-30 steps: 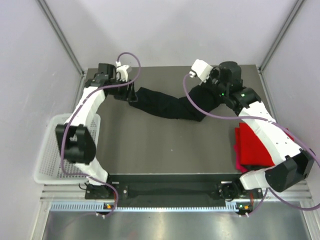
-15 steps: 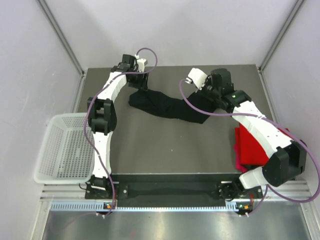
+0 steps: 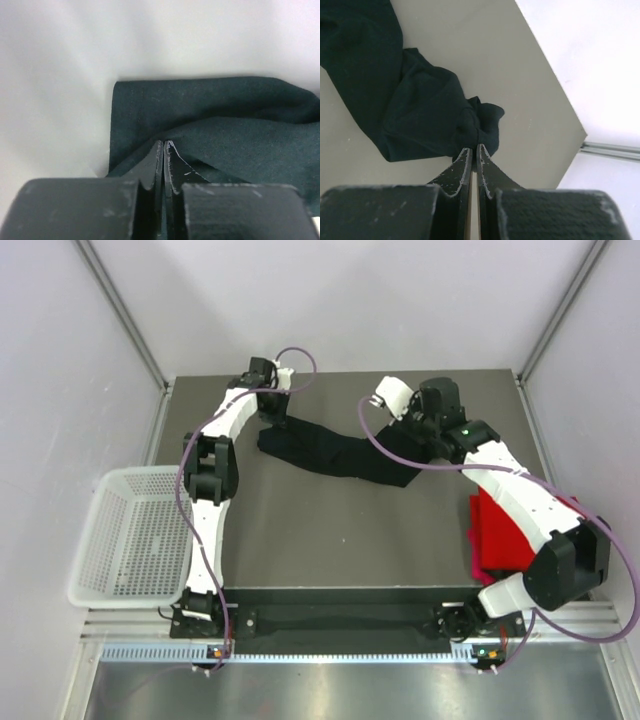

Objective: Fold and stack the t-shirts
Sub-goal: Flatten the tshirt out

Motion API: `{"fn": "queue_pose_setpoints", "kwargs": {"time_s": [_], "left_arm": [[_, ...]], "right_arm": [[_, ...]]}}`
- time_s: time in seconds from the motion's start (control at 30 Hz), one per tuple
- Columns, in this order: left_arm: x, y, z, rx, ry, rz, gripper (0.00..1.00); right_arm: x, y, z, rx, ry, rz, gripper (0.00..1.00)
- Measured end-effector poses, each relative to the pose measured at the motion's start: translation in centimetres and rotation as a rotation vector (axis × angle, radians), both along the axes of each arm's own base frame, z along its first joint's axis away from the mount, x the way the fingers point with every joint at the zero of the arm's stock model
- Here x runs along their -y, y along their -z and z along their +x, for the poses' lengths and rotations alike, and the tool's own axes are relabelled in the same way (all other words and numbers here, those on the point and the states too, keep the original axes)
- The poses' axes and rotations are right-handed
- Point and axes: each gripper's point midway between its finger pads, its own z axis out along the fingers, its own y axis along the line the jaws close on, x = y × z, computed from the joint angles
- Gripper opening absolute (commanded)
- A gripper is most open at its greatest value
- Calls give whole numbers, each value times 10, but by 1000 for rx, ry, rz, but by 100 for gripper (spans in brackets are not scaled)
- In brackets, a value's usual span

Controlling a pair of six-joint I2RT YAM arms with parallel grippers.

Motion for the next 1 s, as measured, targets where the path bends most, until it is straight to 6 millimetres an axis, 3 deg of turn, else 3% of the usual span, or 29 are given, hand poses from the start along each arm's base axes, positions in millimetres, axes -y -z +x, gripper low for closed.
{"fn": "queue_pose_setpoints", "kwargs": {"time_s": [0.33, 0.6, 0.73, 0.83, 0.93, 1.0], "left_arm": [[-2, -7, 0, 18, 2, 3, 0], [-14, -43, -9, 82, -9, 14, 0], [-26, -57, -26, 88, -31, 0, 0], [-25, -87, -37, 116, -17, -47, 0], [-16, -140, -53, 183, 39, -116, 0], [-9, -181, -75, 229, 102, -158, 0]], "right_arm": [[11, 16, 7, -56, 52, 27, 0], [14, 14, 8, -65, 70, 61, 0], [17, 11, 8, -58, 78, 67, 0], [28, 6, 13, -42, 122, 72, 0], [45, -8, 26, -31, 199, 119, 0], [60, -28, 42, -20, 258, 192, 0]]}}
